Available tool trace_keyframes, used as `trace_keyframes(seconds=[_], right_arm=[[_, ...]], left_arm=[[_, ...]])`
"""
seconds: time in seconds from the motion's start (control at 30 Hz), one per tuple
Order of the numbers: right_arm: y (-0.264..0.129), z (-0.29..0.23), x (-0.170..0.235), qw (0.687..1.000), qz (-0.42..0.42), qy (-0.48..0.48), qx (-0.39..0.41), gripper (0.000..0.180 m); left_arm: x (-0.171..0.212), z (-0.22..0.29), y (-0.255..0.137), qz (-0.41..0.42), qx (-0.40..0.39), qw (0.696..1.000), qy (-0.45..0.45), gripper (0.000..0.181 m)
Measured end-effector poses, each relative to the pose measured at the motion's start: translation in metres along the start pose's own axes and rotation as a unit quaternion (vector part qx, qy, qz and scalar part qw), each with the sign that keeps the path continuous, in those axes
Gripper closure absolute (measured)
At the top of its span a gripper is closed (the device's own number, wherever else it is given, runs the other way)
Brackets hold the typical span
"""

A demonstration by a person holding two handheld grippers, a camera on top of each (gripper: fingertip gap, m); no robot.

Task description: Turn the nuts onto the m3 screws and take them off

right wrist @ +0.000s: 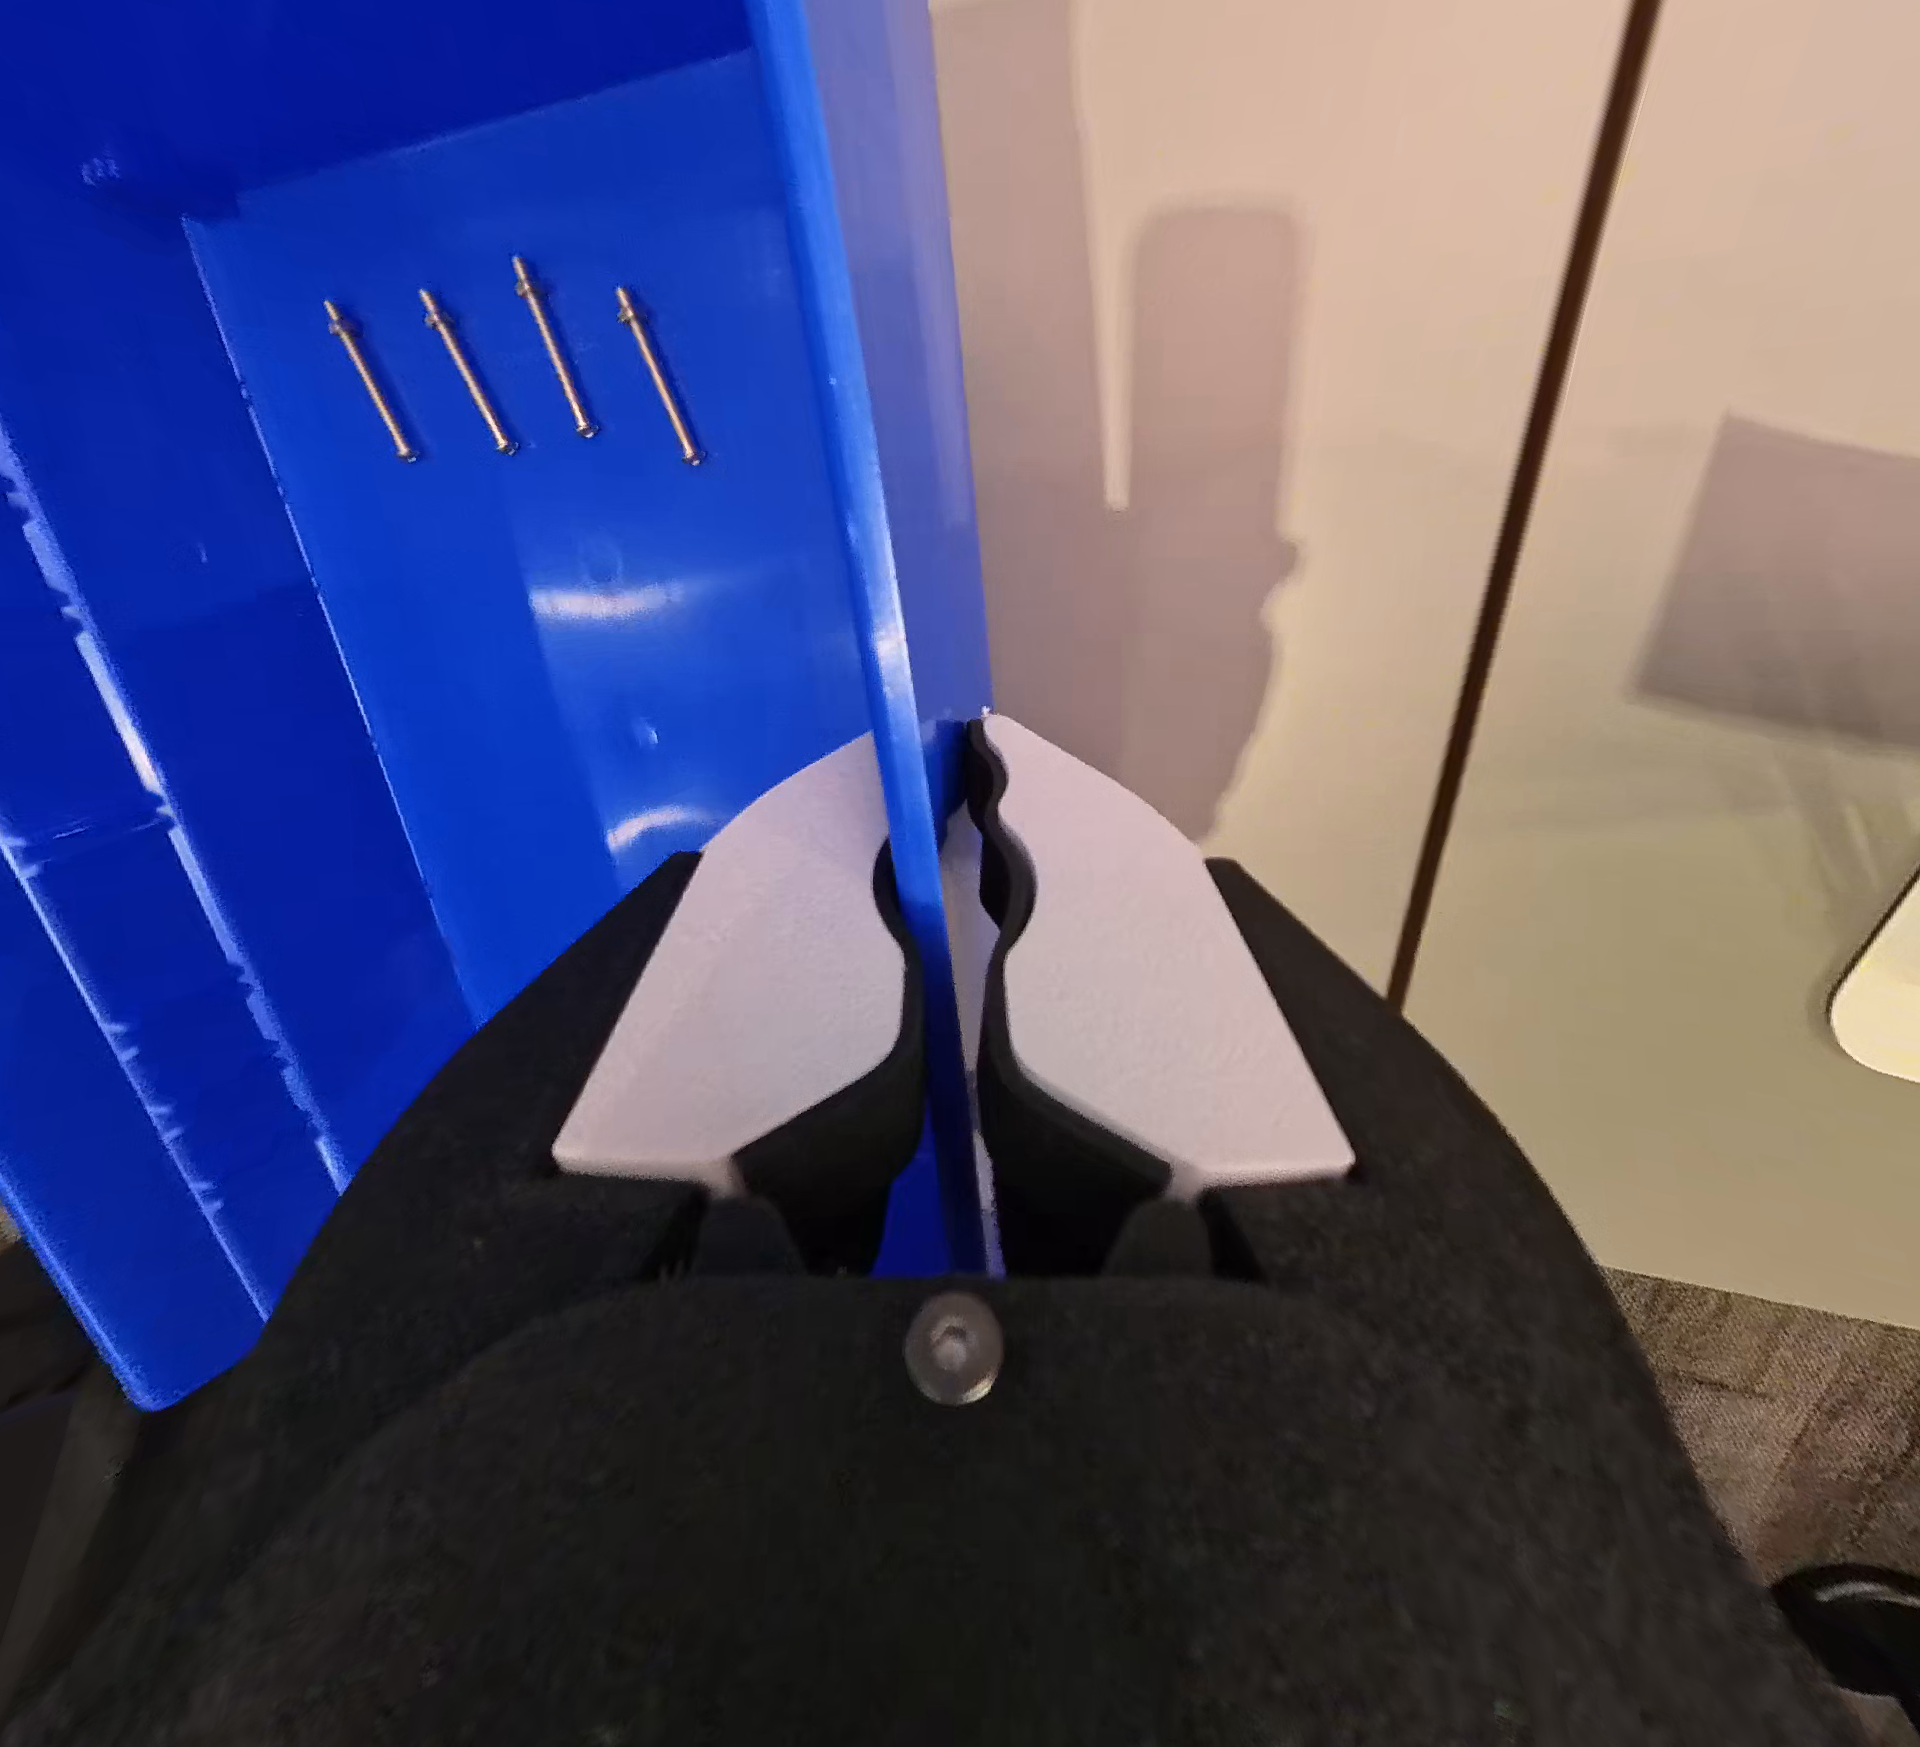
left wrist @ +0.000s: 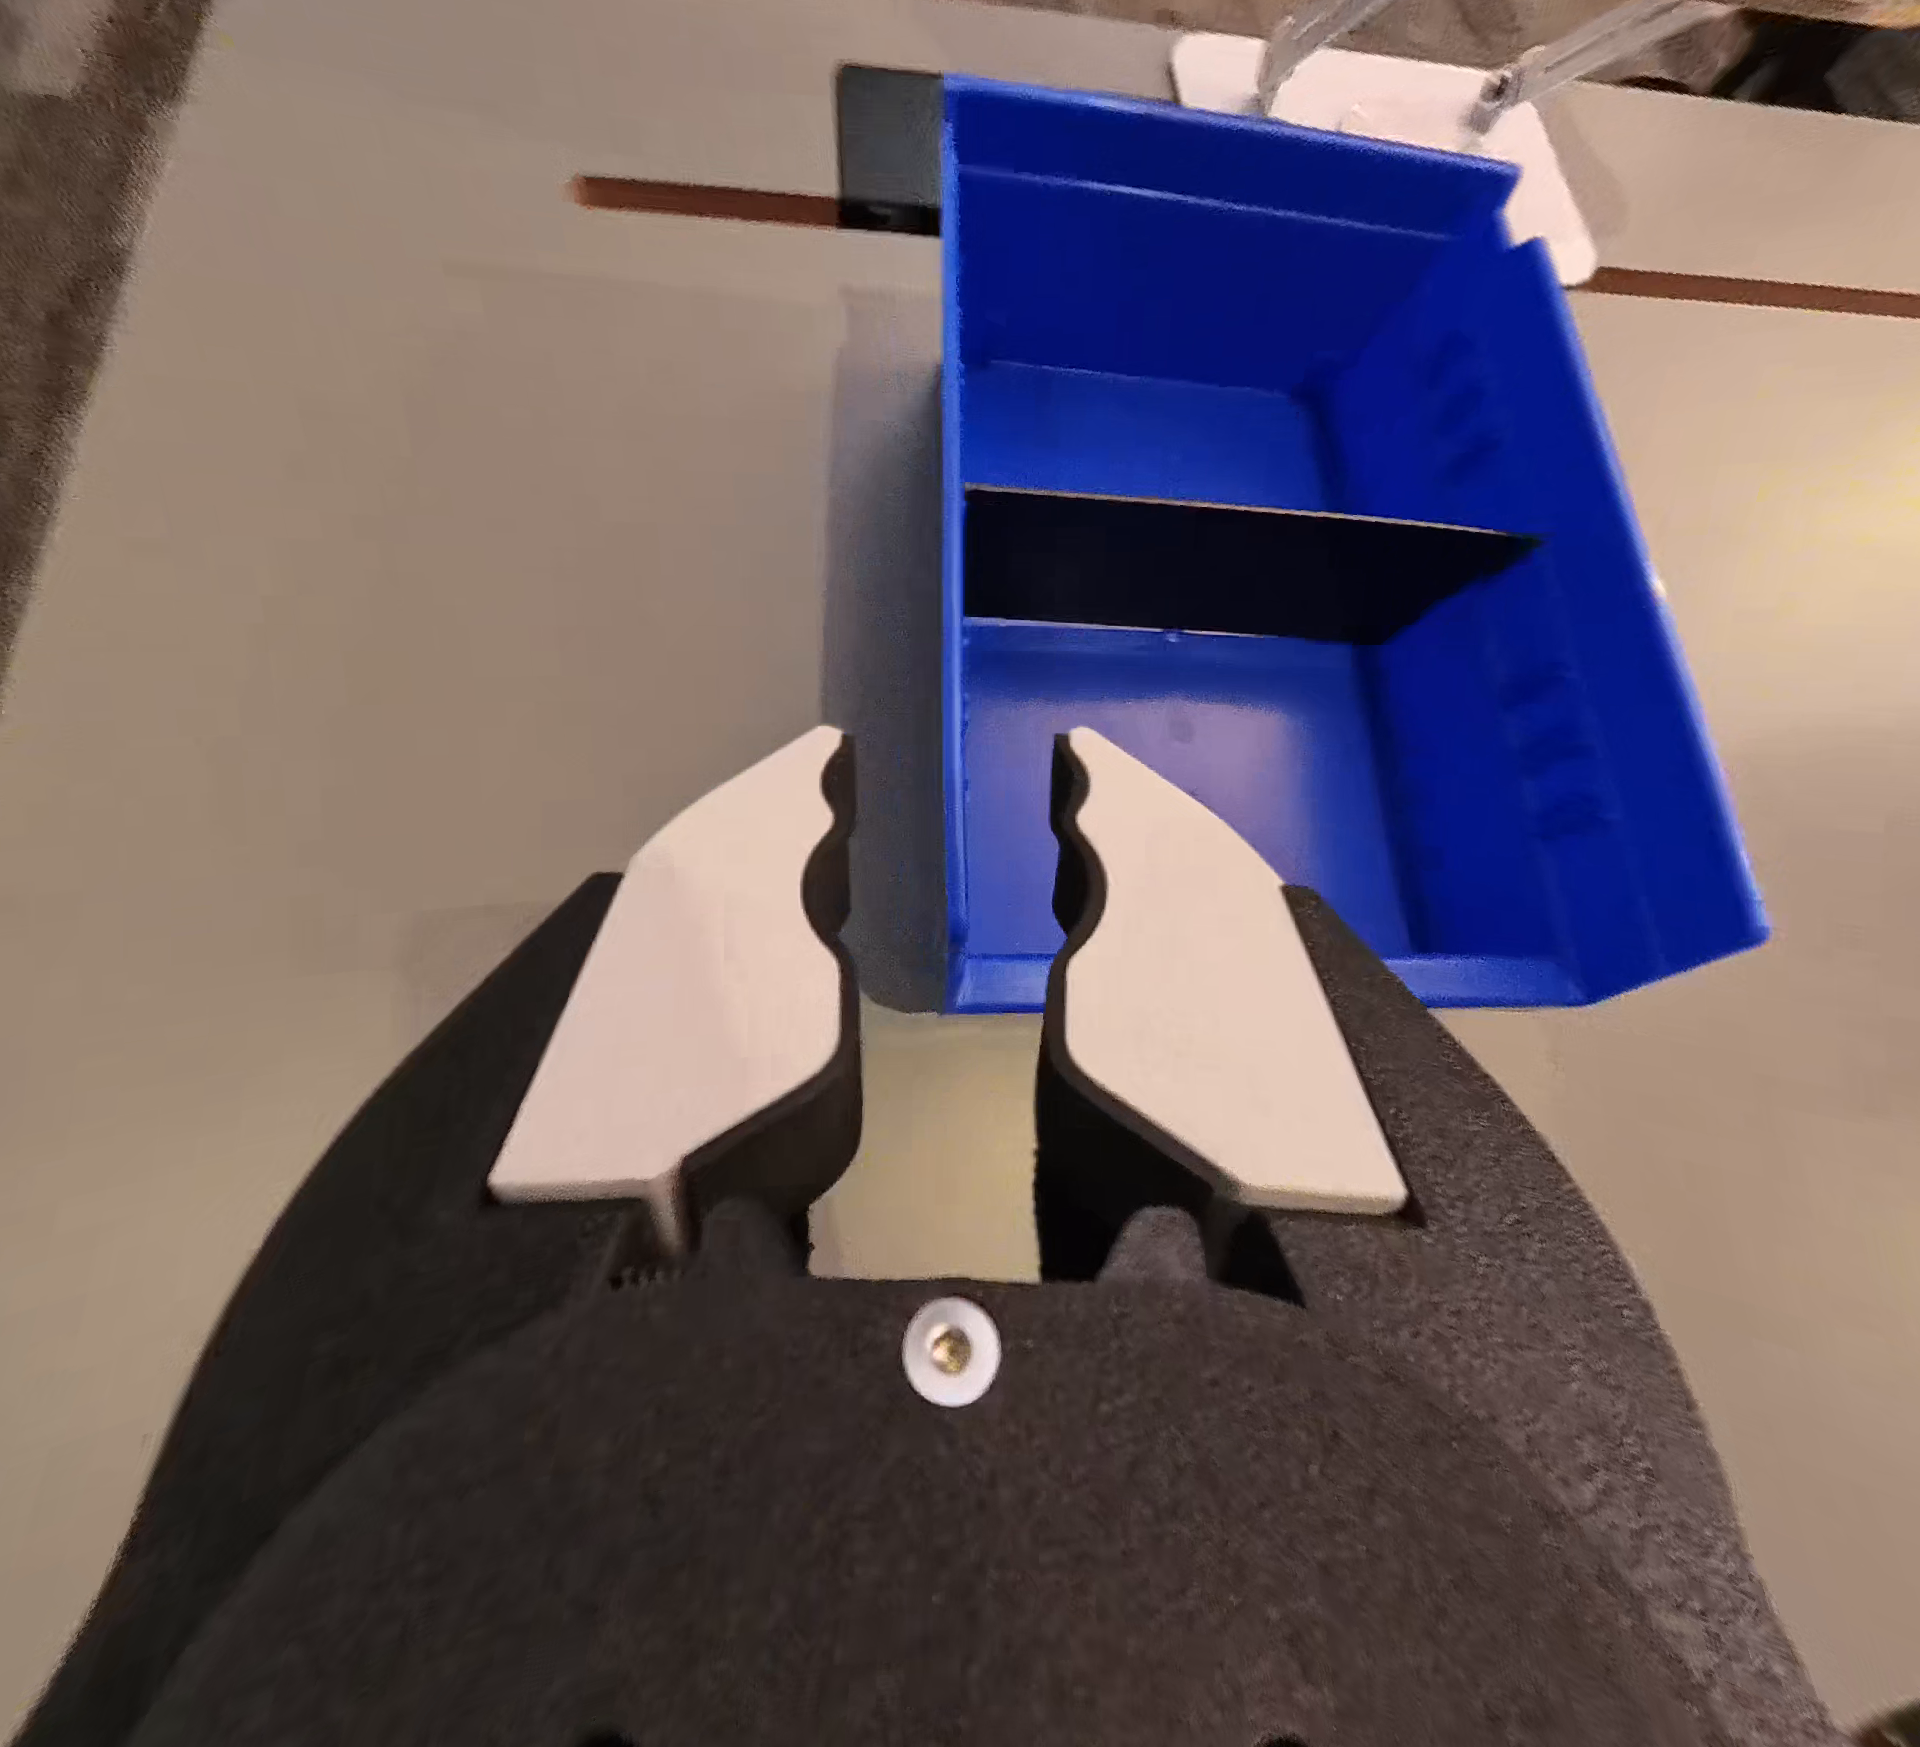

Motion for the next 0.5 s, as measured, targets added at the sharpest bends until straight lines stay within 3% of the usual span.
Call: trace_keyframes(seconds=[0.17,0.2,0.3,0.5], right_arm=[[0.006,-0.035,-0.025,1.0,-0.004,-0.017,-0.014,0.174],[0.008,-0.042,-0.029,1.0,-0.006,-0.02,-0.019,0.174],[0.014,-0.063,-0.039,0.999,-0.007,-0.025,-0.038,0.174],[0.017,-0.108,-0.061,0.998,-0.008,-0.041,-0.056,0.174]], left_arm=[[0.021,-0.005,0.048,-0.105,-0.013,0.994,0.039,0.145],[0.025,-0.004,0.054,-0.113,-0.015,0.992,0.045,0.152],[0.025,-0.004,0.062,-0.092,-0.035,0.994,0.049,0.175],[0.03,0.008,0.068,-0.091,-0.014,0.994,0.053,0.177]])
Point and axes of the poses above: each gripper's, where its closed fingertips meet, y out along the fingers, x out of its underside, z = x × y across the jaws, the point moved 7 cm from there along -y, back along the fingers, and after that the axes turned 15 degrees about -y, right-handed, at the moved point
